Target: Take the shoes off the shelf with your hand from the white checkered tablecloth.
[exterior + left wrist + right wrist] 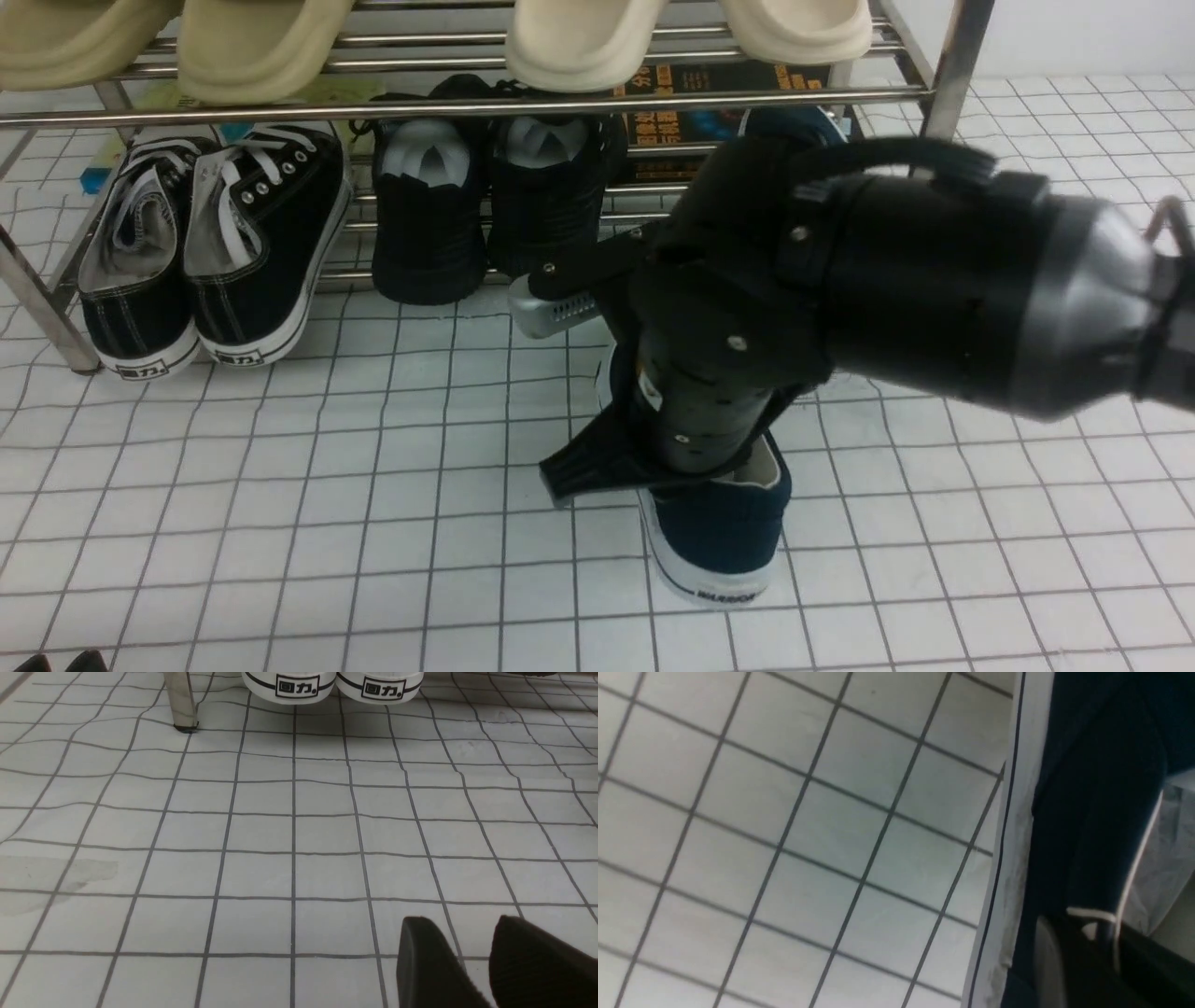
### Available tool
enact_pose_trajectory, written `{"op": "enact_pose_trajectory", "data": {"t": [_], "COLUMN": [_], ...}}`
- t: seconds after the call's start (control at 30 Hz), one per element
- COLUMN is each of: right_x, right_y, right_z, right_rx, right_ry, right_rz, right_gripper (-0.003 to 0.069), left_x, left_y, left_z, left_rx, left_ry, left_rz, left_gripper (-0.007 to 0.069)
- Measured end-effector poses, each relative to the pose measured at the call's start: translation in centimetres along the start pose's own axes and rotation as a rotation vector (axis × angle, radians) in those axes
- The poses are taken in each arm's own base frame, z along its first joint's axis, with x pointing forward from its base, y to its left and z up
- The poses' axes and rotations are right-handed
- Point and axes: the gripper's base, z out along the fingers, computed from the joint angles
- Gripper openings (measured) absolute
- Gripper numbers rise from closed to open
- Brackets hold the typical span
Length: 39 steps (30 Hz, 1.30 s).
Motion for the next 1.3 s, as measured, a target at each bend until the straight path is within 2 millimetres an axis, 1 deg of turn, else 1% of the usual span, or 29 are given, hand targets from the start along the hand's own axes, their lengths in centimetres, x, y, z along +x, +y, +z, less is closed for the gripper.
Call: {"op": "enact_pose_trajectory", "data": {"t": [0.1,0.13,0.23,0.33,0.47,0.53,0.6,0.7,0.73,0.8,0.83,0.87,0.9,0.93,1.0,1.03,1.07,1.1,1.17,1.23,1.3], "right_x": [-0.4,-0.4,-0.9,-1.0,-1.2,-1.3,-1.3,-1.7,-1.9,-2.7,-2.8,-3.8,-4.1,-5.4,-6.8,-7.3,-7.5,-8.3,-8.9,-9.7,-10.1], "right_y": [-0.1,-0.1,-0.2,-0.1,0.4,0.5,0.6,0.6,0.6,0.3,0.2,-0.5,-0.6,-2.1,-4.1,-5.1,-5.6,-7.4,-9.1,-11.1,-12.2], "right_z": [1.2,1.3,2.4,2.8,3.8,4.1,4.0,3.2,2.8,1.3,1.2,-0.2,-0.5,-1.5,-2.3,-2.4,-2.3,-2.2,-1.9,-1.1,-0.1], "right_rx": [0.054,0.057,0.095,0.093,0.074,0.063,0.054,0.054,0.058,0.068,0.069,0.078,0.075,0.085,0.095,0.103,0.107,0.121,0.139,0.156,0.173], "right_ry": [-0.027,-0.029,-0.074,-0.087,-0.104,-0.107,-0.107,-0.113,-0.116,-0.127,-0.129,-0.144,-0.153,-0.179,-0.211,-0.219,-0.222,-0.24,-0.253,-0.269,-0.267], "right_rz": [0.034,0.035,0.052,0.061,0.062,0.062,0.068,0.051,0.036,-0.003,-0.005,-0.014,-0.017,0.004,0.047,0.069,0.08,0.11,0.132,0.158,0.17], "right_gripper": [0.0041,0.0041,0.0041,0.0045,0.0079,0.0134,0.0224,0.0328,0.0347,0.0375,0.0377,0.0382,0.0382,0.0382,0.0382,0.0382,0.0382,0.0382,0.0382,0.0382,0.0382], "left_x": [0.0,0.0,0.0,0.0,0.0,0.0,0.0,0.0,0.0,0.0,0.0,0.0,0.0,0.0,0.0,0.0,0.0,0.0,0.0,0.0,0.0], "left_y": [0.0,0.0,0.0,0.0,0.0,0.0,0.0,0.0,0.0,0.0,0.0,0.0,0.0,0.0,0.0,0.0,0.0,0.0,0.0,0.0,0.0], "left_z": [0.0,0.0,0.0,0.0,0.0,0.0,0.0,0.0,0.0,0.0,0.0,0.0,0.0,0.0,0.0,0.0,0.0,0.0,0.0,0.0,0.0], "left_rx": [0.0,0.0,0.0,0.0,0.0,0.0,0.0,0.0,0.0,0.0,0.0,0.0,0.0,0.0,0.0,0.0,0.0,0.0,0.0,0.0,0.0], "left_ry": [0.0,0.0,0.0,0.0,0.0,0.0,0.0,0.0,0.0,0.0,0.0,0.0,0.0,0.0,0.0,0.0,0.0,0.0,0.0,0.0,0.0], "left_rz": [0.0,0.0,0.0,0.0,0.0,0.0,0.0,0.0,0.001,0.001,0.001,0.001,0.001,0.001,0.001,0.001,0.001,0.001,0.001,0.001,0.001], "left_gripper": [0.024,0.024,0.024,0.024,0.024,0.024,0.024,0.024,0.024,0.024,0.024,0.024,0.024,0.024,0.024,0.024,0.024,0.024,0.024,0.024,0.024]}}
